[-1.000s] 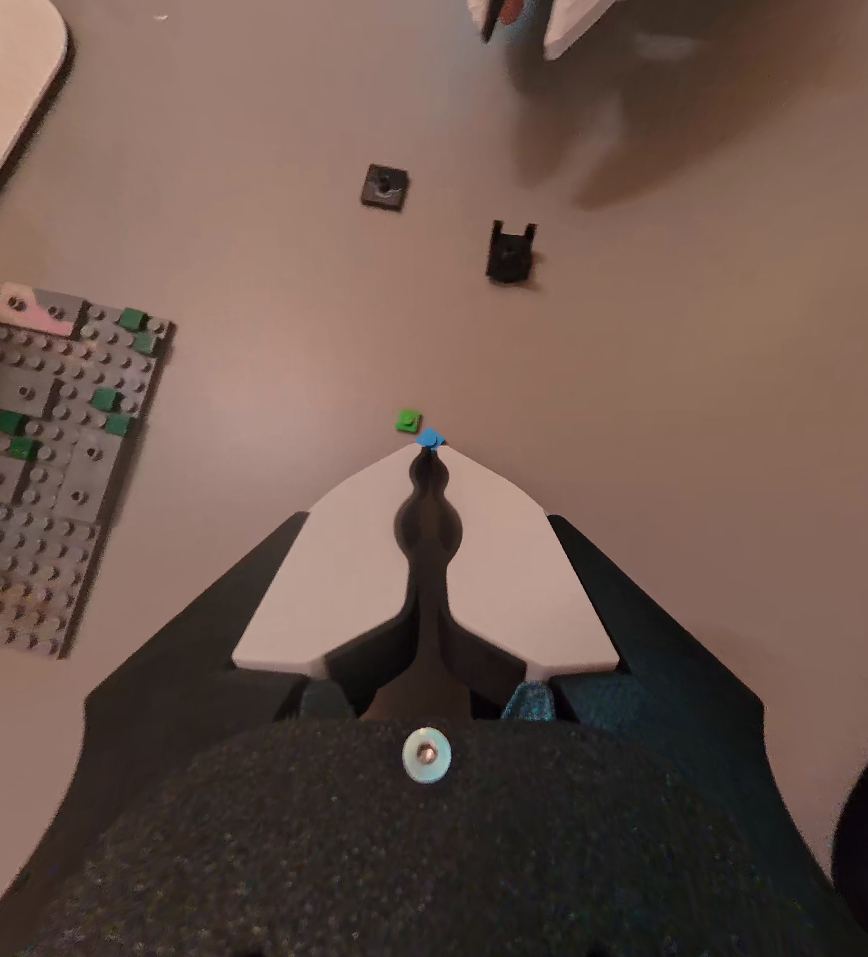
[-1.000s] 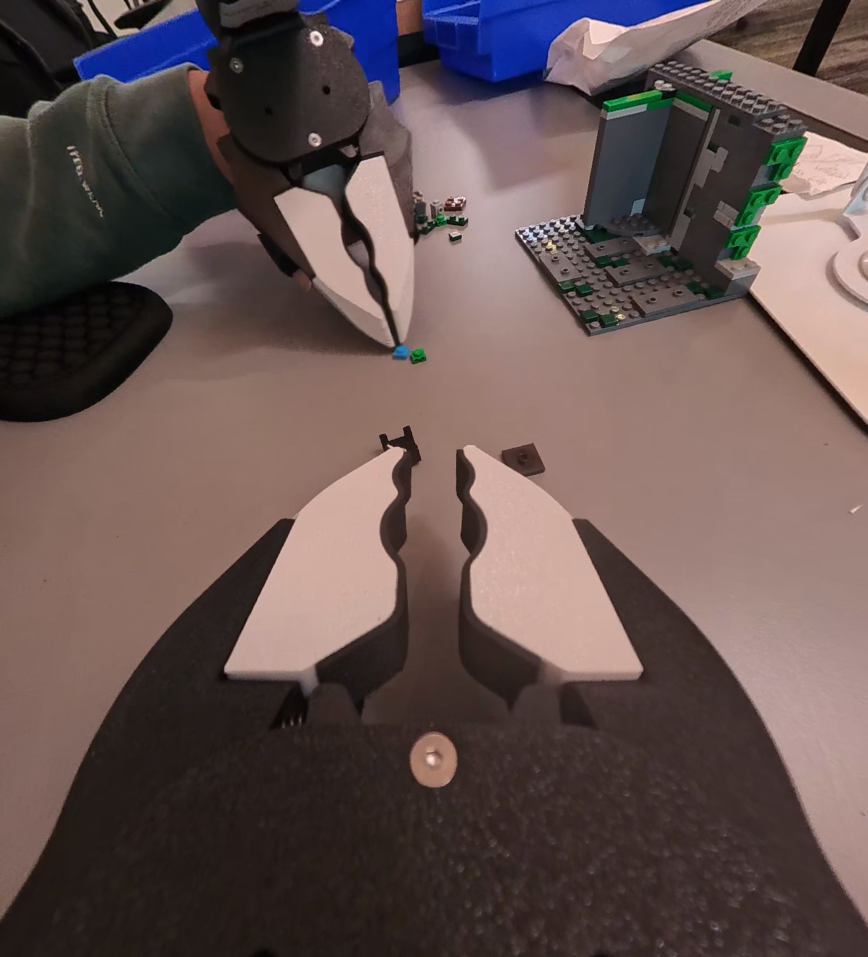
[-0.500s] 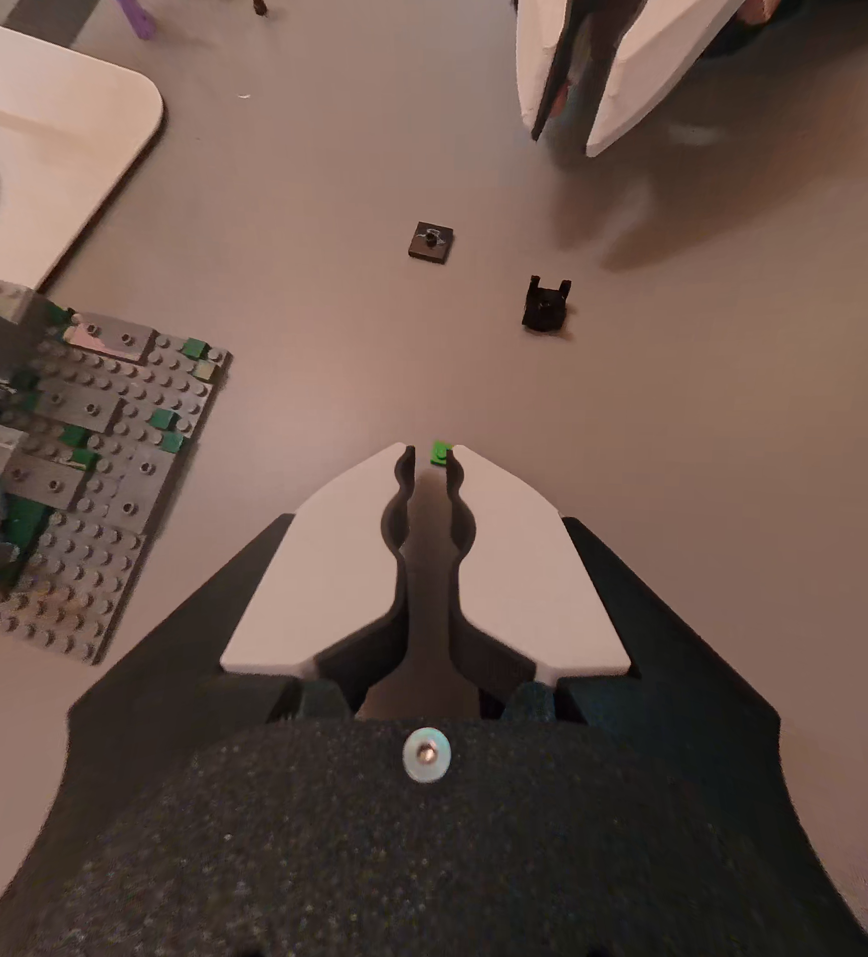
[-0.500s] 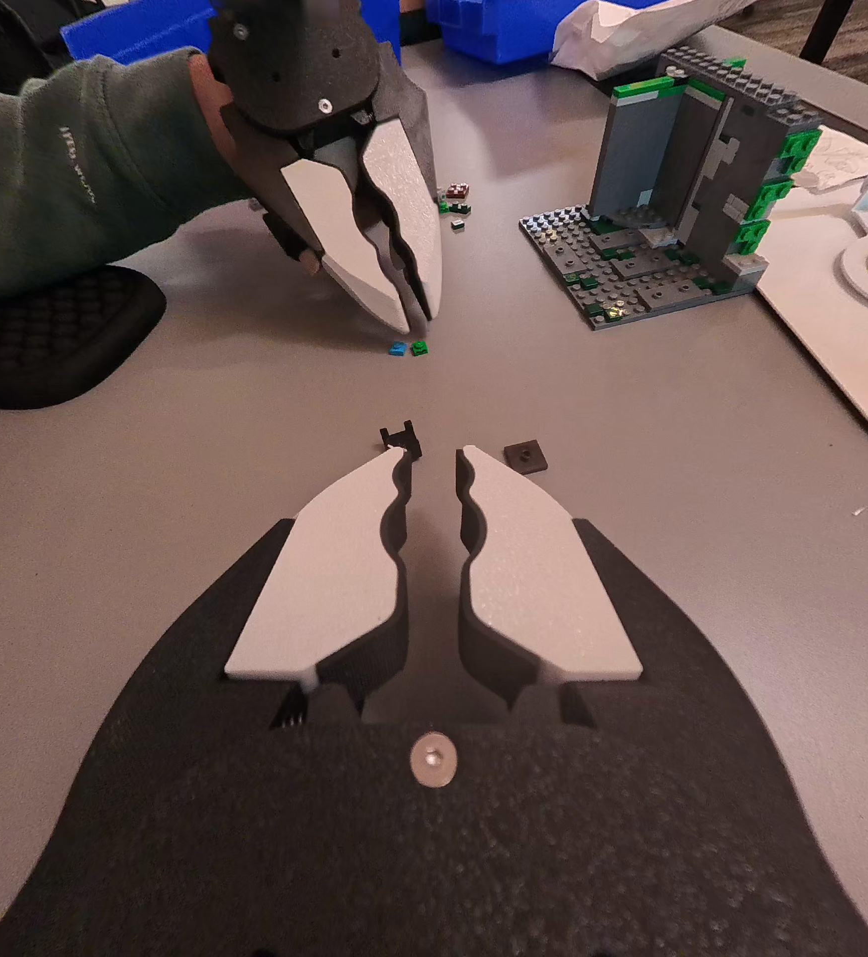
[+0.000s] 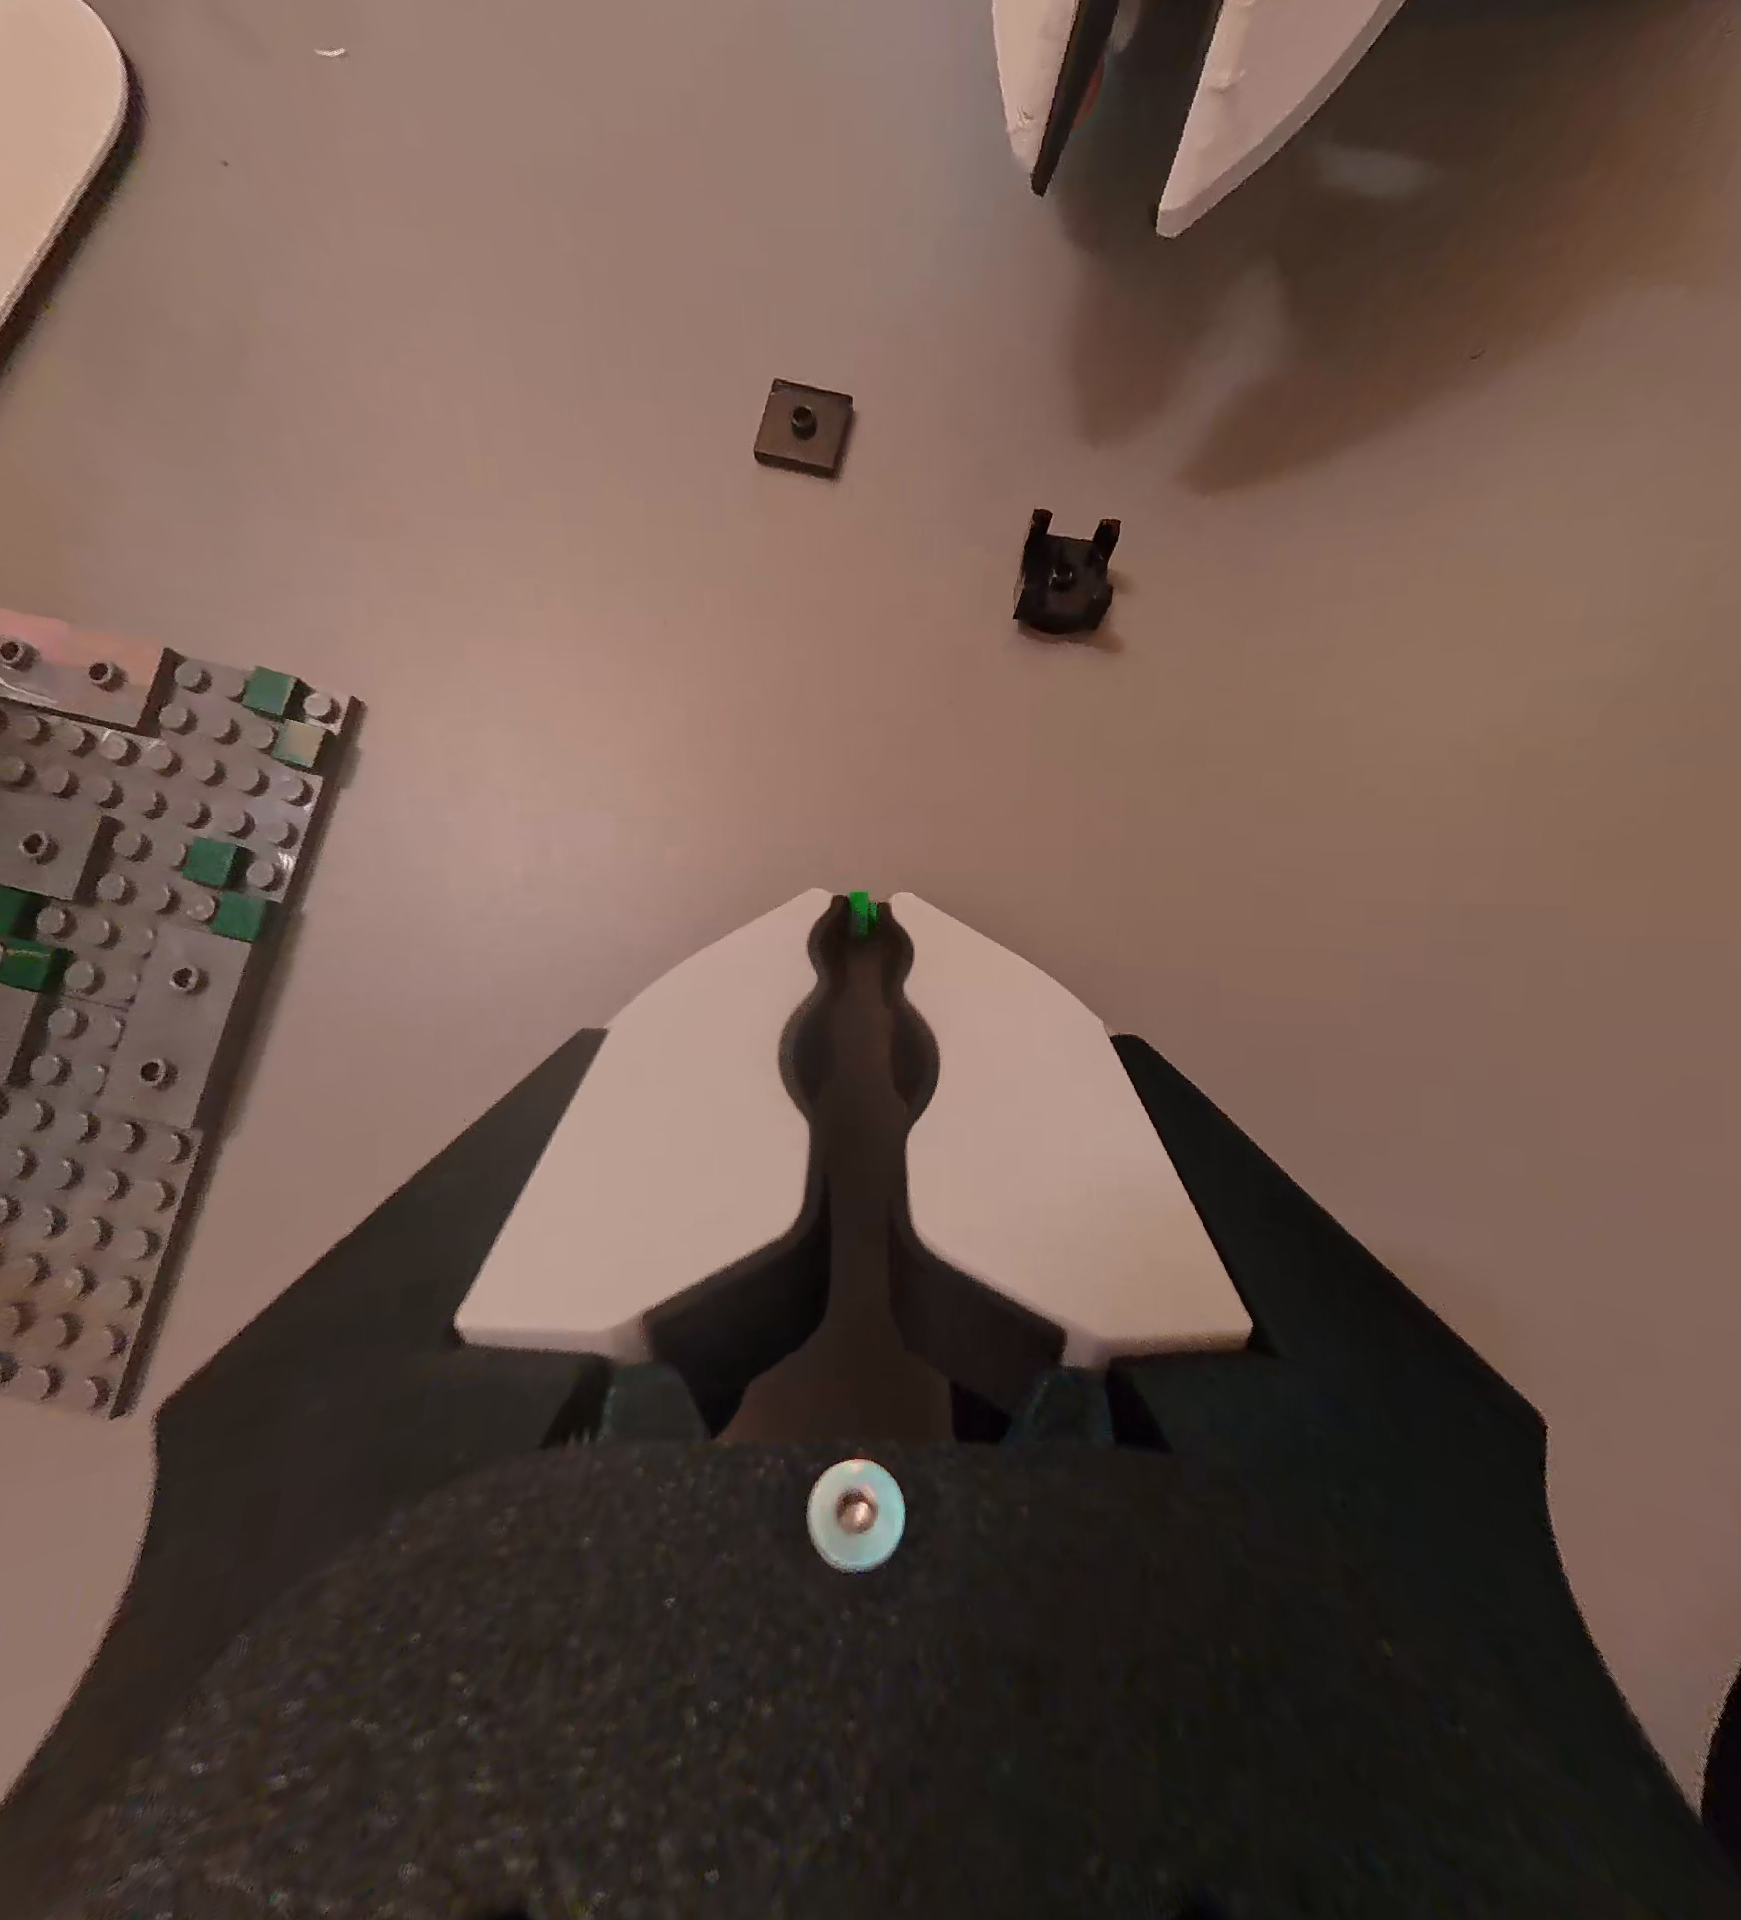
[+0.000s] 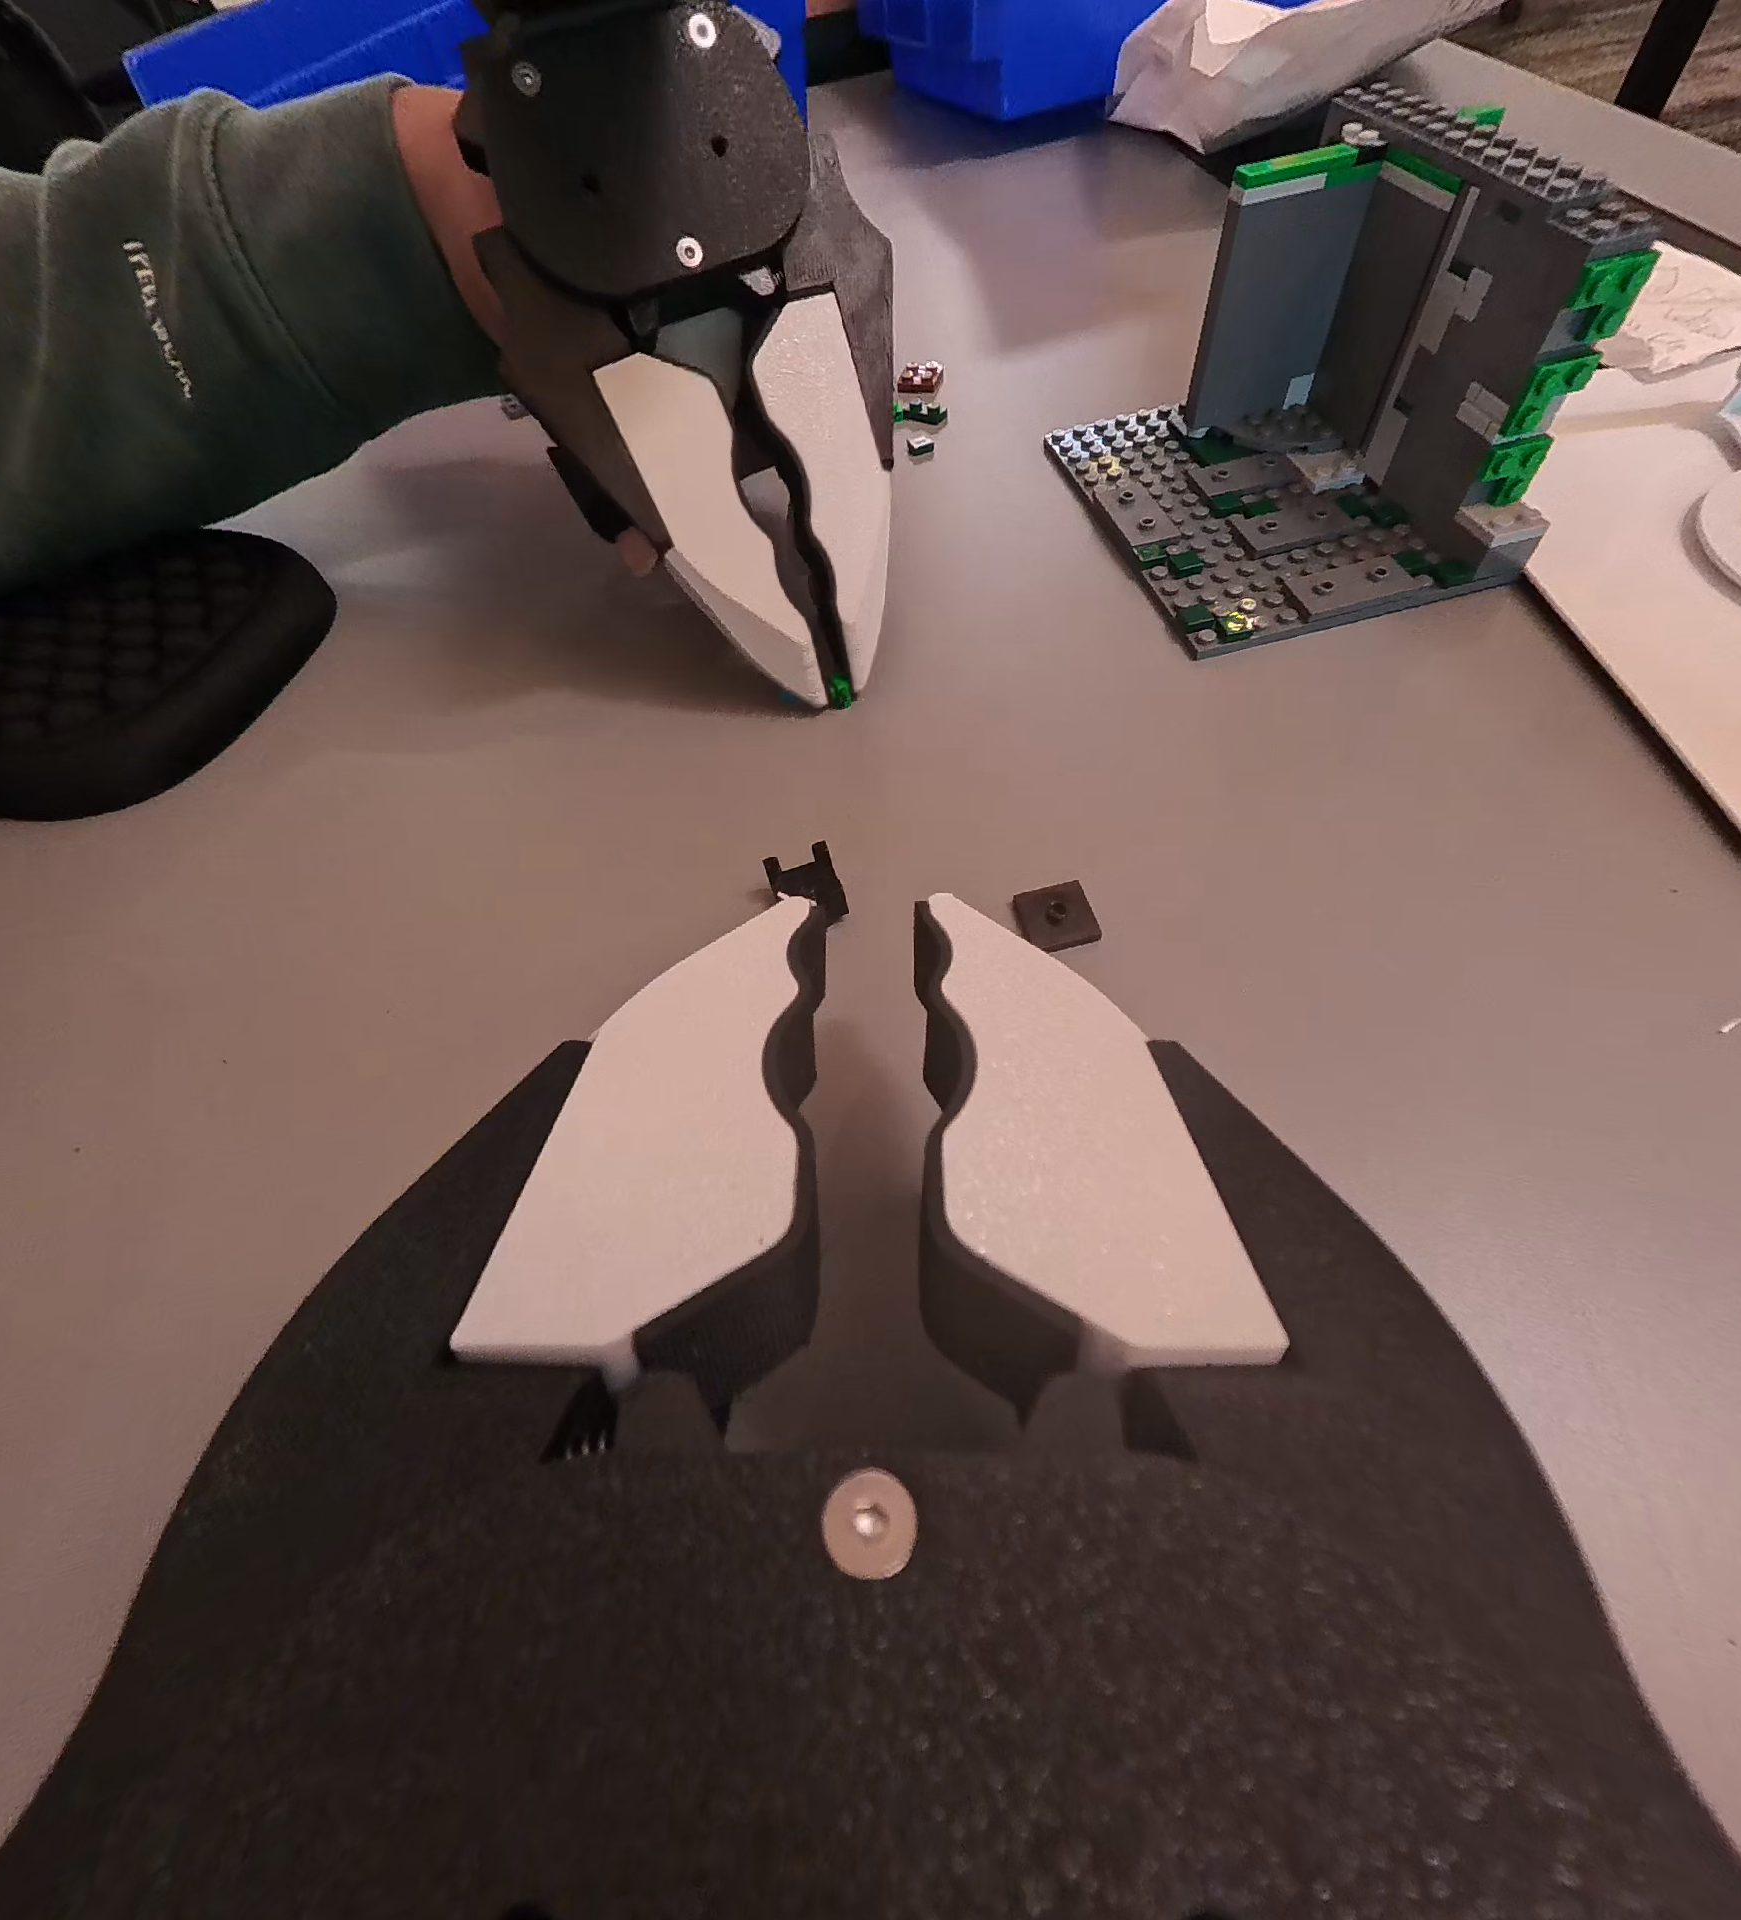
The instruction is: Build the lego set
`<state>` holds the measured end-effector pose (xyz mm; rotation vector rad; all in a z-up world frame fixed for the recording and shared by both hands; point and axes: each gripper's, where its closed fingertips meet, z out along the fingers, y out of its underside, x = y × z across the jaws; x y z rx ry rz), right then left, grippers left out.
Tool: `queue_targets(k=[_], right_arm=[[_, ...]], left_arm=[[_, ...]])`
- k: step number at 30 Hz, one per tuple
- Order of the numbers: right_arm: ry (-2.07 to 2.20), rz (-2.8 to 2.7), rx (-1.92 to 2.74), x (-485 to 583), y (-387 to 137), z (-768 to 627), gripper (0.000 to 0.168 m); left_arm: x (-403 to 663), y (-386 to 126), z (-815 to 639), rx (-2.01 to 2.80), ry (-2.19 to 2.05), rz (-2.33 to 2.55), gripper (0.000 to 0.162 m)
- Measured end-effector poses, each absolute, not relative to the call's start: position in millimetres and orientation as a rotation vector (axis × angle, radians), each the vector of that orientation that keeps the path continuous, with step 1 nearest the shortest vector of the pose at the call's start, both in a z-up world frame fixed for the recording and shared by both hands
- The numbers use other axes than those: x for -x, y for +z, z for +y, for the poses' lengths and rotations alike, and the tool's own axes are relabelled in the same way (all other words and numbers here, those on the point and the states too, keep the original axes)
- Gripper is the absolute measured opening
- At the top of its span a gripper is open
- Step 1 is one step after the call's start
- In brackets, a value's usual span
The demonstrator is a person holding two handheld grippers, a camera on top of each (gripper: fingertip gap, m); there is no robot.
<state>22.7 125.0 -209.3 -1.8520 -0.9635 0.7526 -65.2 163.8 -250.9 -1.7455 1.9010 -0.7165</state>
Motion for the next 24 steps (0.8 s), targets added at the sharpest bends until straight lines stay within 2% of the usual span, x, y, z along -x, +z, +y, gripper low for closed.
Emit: queue_targets(k=[11, 24], right_arm=[[0.761, -0.967, 1.856, -22, -210, 124, 0.016], [0.765, -0.968, 1.857, -22, -210, 124, 0.016]], left_arm=[[74, -232, 152, 1.734, -0.923, 1.864, 0.005], [77, -244, 154, 1.773, -0.916, 1.915, 0.007]])
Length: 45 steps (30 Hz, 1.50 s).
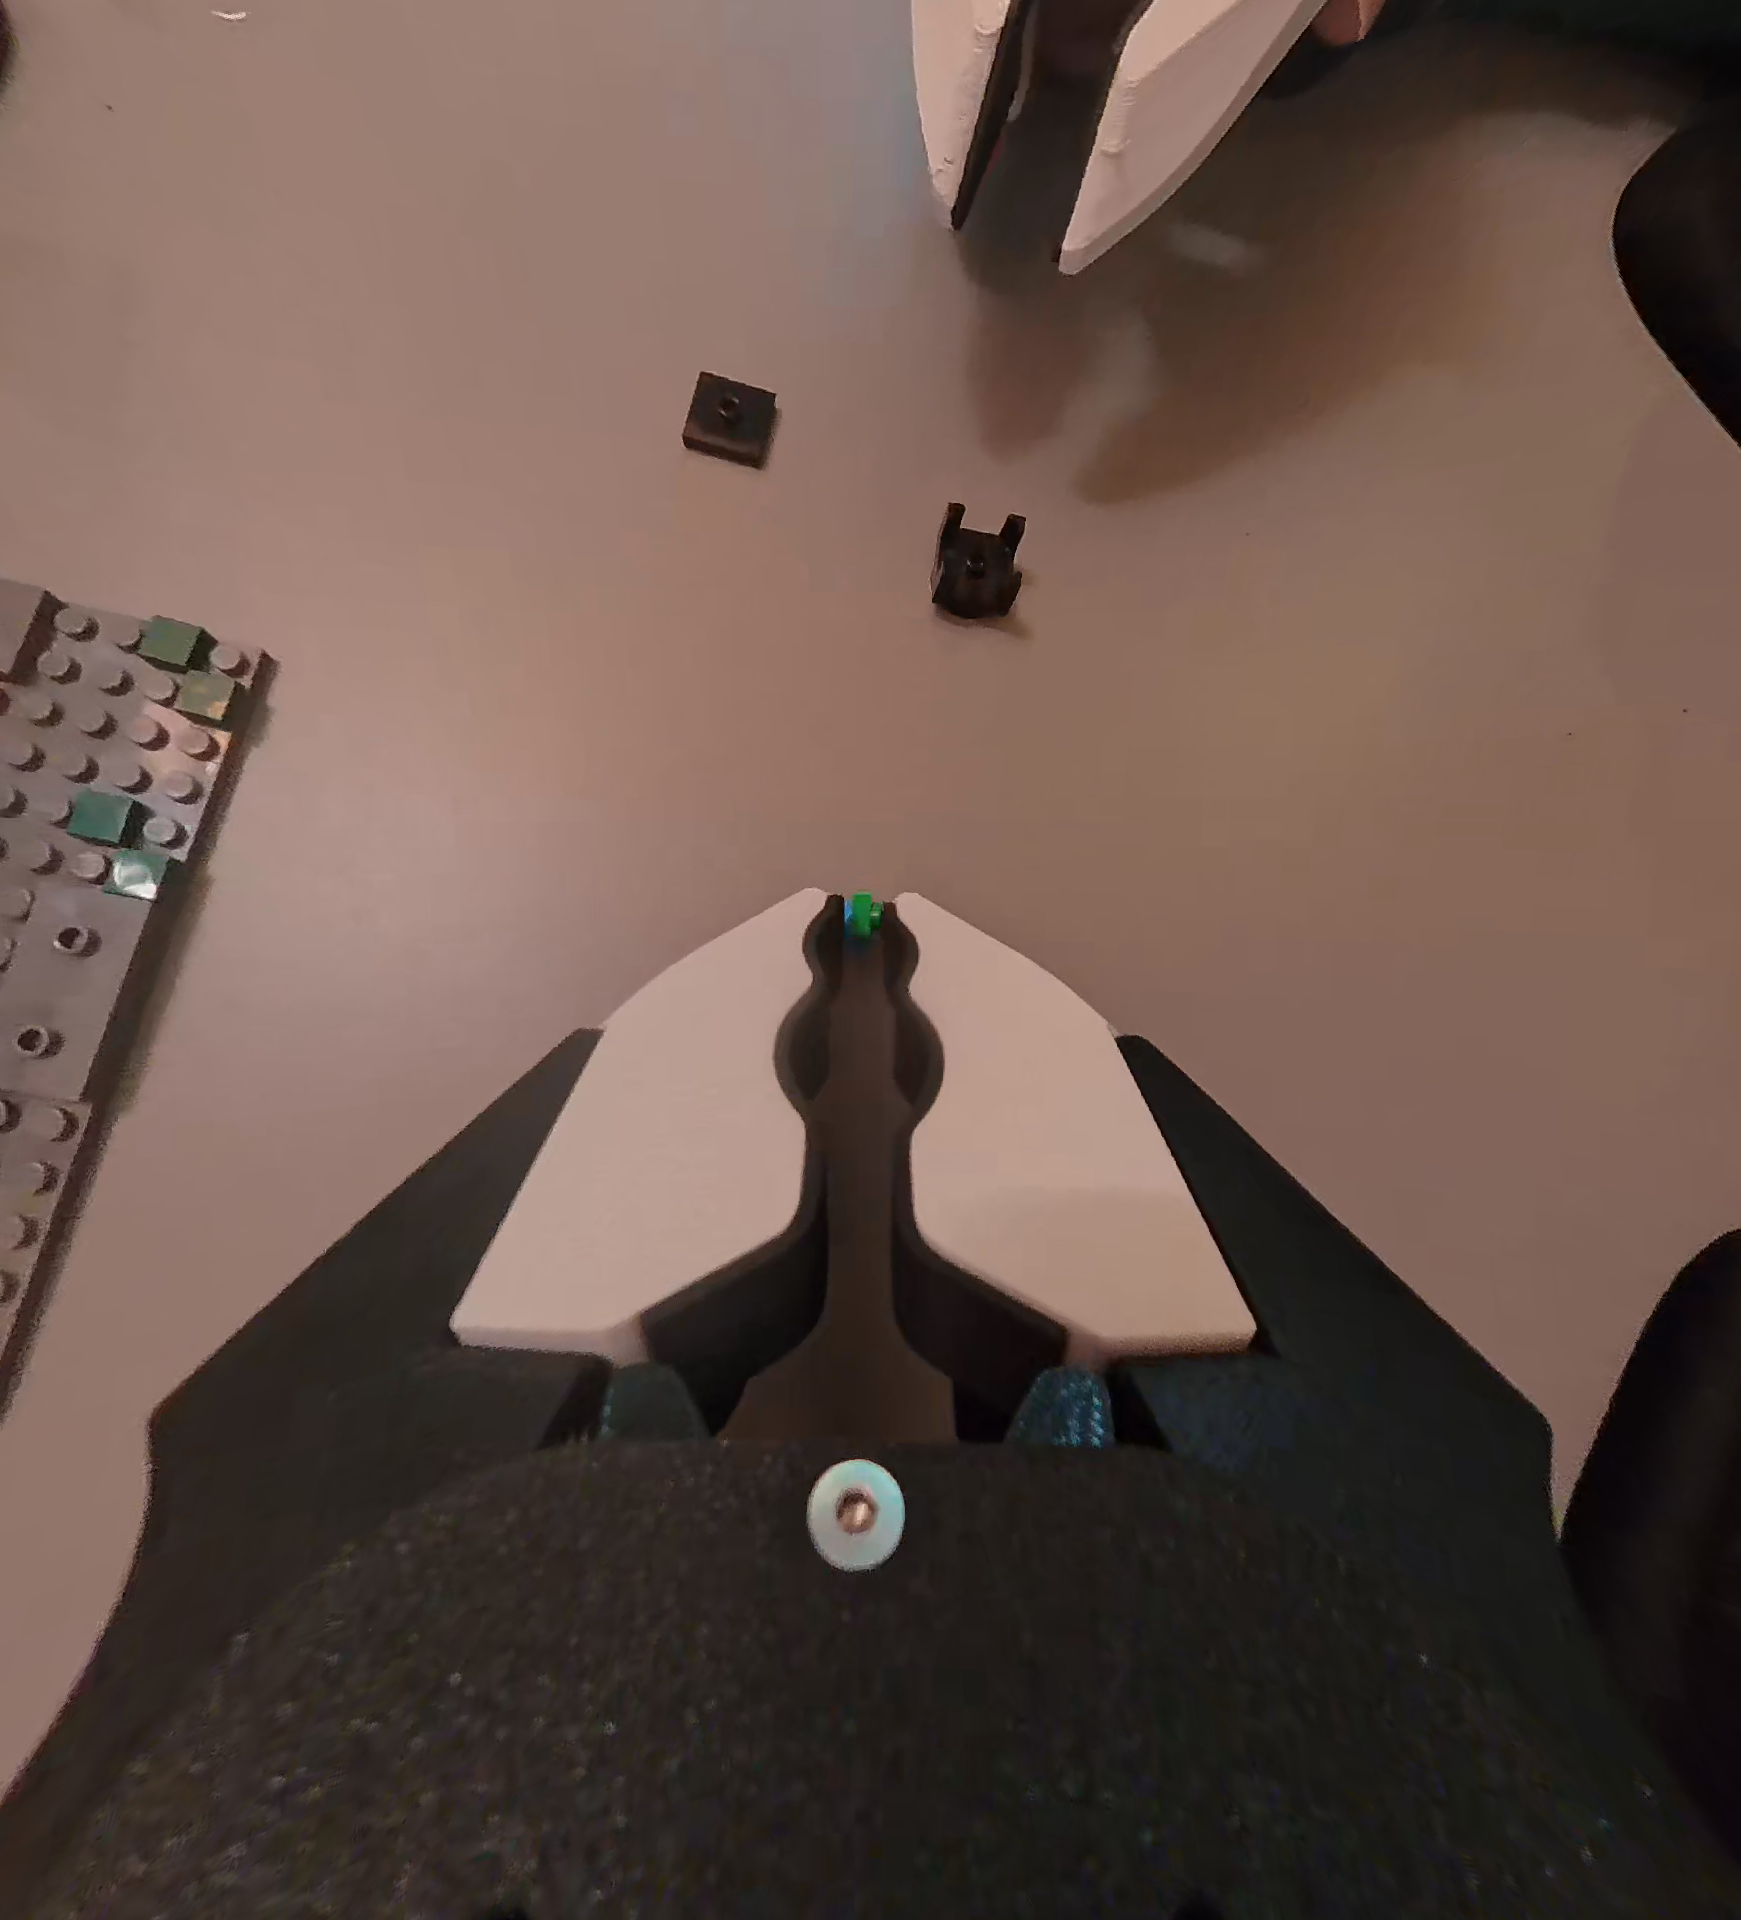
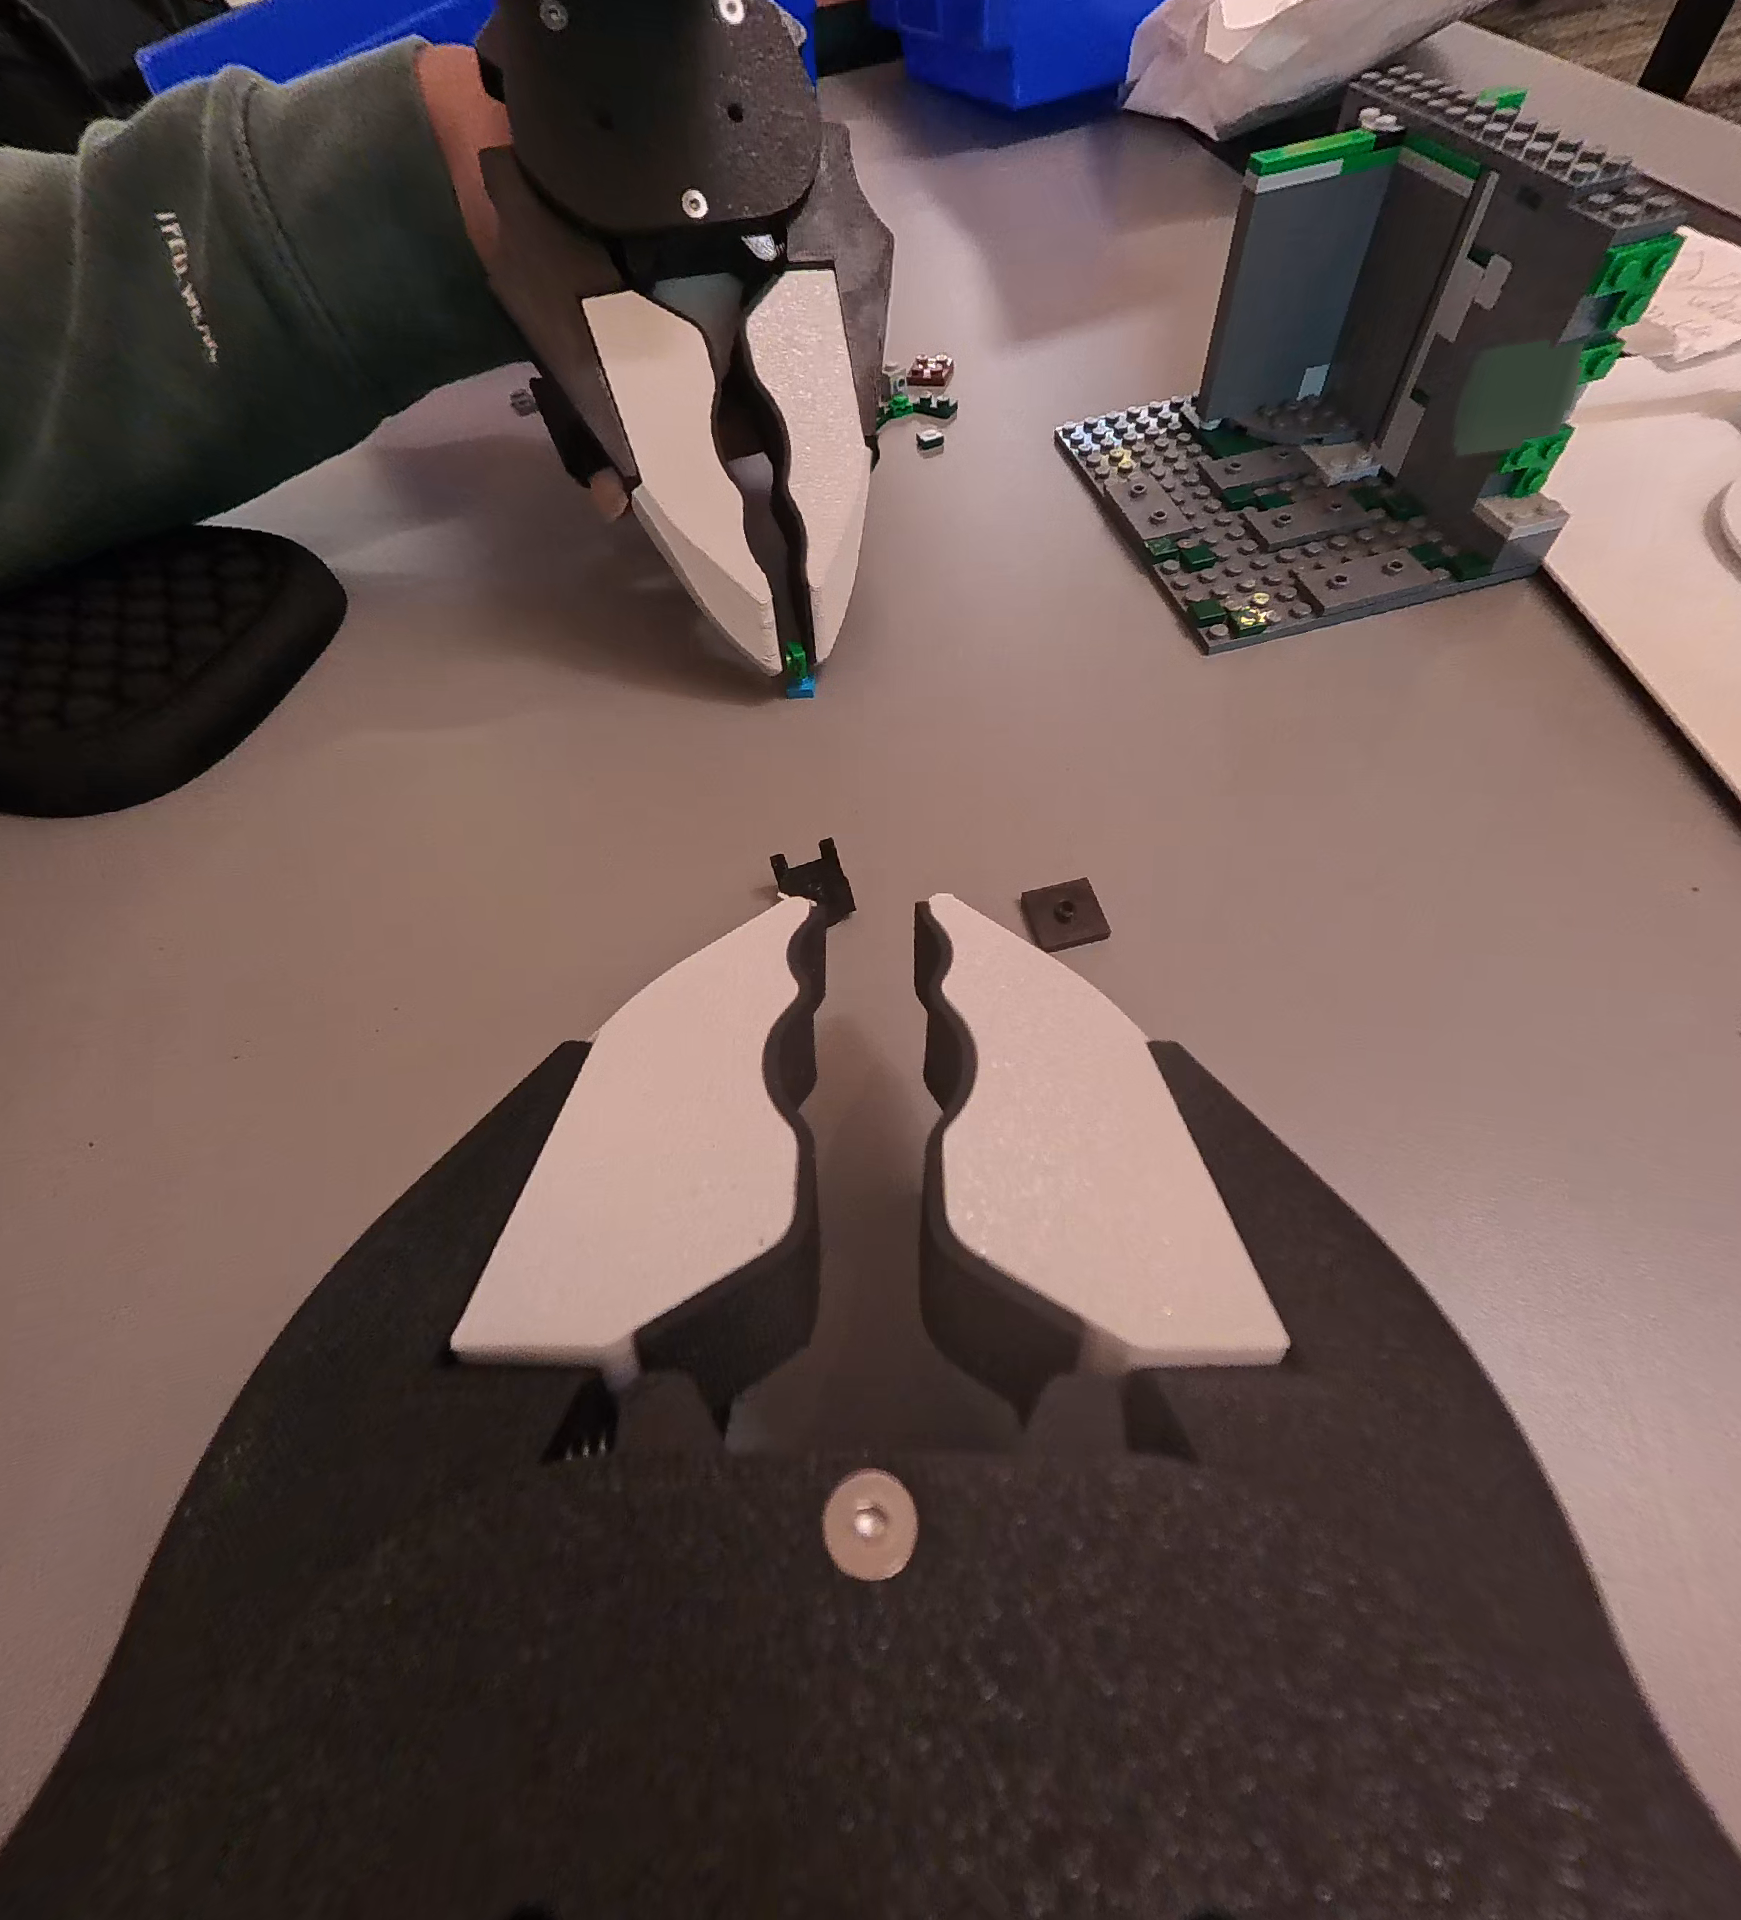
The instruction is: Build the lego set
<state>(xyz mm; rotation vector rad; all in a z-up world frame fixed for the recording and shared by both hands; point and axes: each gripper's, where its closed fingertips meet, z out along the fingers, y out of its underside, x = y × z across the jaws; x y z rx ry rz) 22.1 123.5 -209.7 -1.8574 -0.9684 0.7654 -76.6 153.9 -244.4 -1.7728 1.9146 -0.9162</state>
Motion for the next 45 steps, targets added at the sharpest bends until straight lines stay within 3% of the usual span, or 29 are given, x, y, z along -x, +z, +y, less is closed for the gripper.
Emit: queue_targets(k=[33, 45], right_arm=[[0.763, -0.979, 1.865, -22, -212, 124, 0.016], [0.765, -0.988, 1.867, -21, -213, 123, 0.016]], left_arm=[[73, -228, 168, 1.687, -0.834, 1.81, 0.008], [77, -228, 151, 1.623, -0.838, 1.837, 0.02]])
